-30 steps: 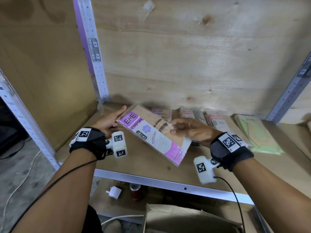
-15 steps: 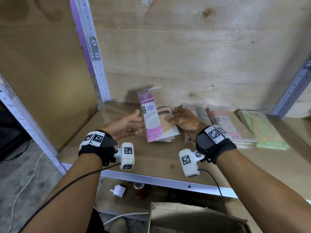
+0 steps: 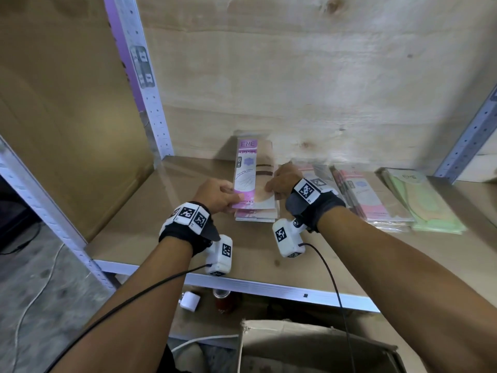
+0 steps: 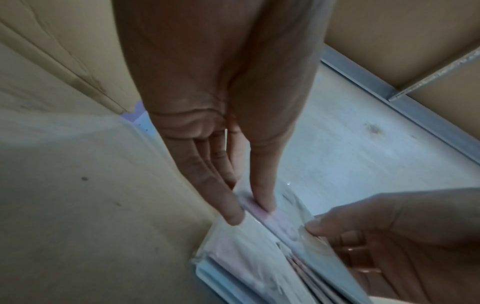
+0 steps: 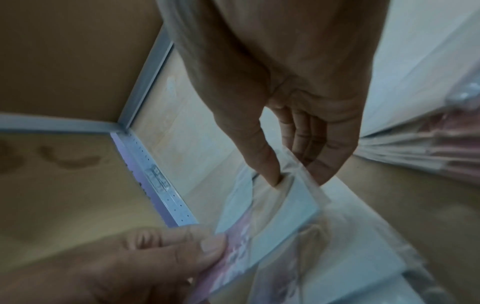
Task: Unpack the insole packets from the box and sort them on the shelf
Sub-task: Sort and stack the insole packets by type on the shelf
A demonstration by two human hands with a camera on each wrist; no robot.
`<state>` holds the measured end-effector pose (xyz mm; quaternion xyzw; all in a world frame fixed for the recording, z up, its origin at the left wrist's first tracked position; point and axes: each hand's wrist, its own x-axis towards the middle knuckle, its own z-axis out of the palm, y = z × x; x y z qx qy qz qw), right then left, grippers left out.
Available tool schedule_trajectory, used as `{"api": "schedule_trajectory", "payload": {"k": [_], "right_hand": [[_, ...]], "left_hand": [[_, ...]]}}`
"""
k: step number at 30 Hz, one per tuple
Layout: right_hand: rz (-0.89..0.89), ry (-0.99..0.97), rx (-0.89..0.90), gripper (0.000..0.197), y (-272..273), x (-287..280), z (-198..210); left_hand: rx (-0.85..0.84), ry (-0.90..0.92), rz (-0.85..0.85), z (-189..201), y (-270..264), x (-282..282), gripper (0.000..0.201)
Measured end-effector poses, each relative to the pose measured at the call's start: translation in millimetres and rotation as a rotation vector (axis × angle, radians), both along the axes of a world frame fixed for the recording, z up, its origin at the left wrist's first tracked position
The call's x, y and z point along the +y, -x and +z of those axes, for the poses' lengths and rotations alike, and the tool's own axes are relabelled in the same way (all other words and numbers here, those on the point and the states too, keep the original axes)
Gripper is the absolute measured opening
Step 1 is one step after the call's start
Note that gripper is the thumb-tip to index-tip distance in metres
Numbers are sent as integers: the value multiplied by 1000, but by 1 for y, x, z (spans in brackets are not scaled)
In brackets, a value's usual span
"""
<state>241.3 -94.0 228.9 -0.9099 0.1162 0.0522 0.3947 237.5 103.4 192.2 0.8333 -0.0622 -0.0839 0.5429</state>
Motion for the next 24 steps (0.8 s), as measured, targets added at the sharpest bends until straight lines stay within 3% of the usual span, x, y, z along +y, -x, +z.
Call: {"api": "schedule_trajectory", "payload": {"k": [8,15,22,24], "right_hand": [[11,305,30,19,-6,6,-10],[14,379,56,40,-13,11,-18],[56,440,69,22,-13,12,-25],[49,438,61,20,-15,11,-27]], "left_hand": [[24,-139,65,-14,-11,-8,10],[41,-155,73,-15,-14,-7,21],[48,-159,55,-16,-15,-9,16],[60,-151,43,-15,-15,-9,32]]}}
